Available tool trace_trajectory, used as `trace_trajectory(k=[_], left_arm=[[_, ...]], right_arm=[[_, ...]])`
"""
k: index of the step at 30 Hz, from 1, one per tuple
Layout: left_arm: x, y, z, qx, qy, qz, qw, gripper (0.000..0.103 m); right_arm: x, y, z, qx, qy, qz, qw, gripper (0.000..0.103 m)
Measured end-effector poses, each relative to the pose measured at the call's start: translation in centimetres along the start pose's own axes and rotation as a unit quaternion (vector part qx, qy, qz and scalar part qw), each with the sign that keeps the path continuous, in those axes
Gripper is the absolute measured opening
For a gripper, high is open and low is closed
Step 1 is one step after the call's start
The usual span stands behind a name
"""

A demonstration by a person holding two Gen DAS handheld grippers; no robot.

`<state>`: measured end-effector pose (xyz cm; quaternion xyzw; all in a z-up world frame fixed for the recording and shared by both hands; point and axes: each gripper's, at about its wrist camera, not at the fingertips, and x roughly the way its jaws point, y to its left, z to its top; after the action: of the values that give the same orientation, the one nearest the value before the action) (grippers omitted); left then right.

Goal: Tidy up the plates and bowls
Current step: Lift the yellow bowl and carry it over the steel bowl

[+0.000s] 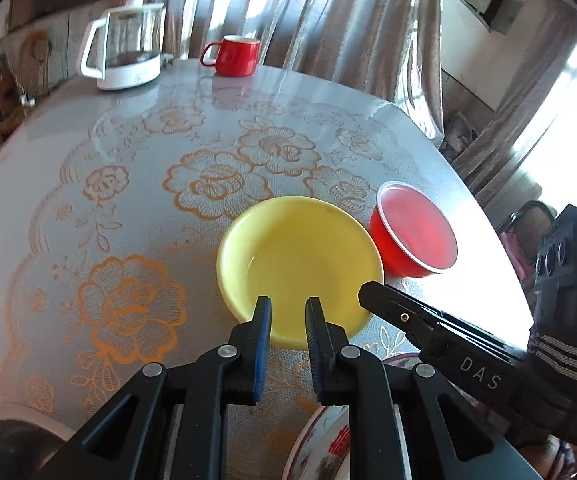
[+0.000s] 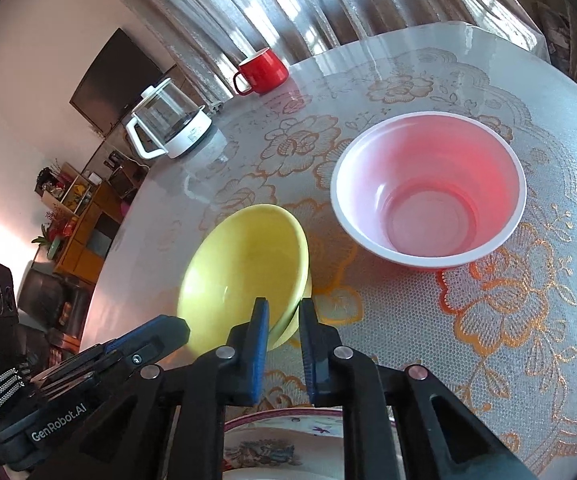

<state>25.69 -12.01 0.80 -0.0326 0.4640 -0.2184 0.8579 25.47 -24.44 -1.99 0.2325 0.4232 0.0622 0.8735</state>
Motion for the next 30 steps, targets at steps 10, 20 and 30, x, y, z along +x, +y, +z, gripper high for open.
trace_trajectory(k=[10, 20, 30], left_arm=[[0.7, 4.0, 0.8, -0.082, 0.024, 0.018, 0.9962, 0.037], [2.7, 2.2, 0.5, -0.044, 0.038, 0.004, 0.9983, 0.020], [-0.7, 1.3, -1.1, -0.020, 0.012, 0.011, 0.9997, 0.020]], right_arm=[[0.8, -0.9, 0.0, 0.015, 0.011, -0.024, 1.000, 0.014], [1.2, -0.7, 0.0, 0.008, 0.016, -0.025, 1.000, 0.014], [-1.1, 0.0, -0.9, 0.003, 0.001, -0.002, 1.000, 0.014]])
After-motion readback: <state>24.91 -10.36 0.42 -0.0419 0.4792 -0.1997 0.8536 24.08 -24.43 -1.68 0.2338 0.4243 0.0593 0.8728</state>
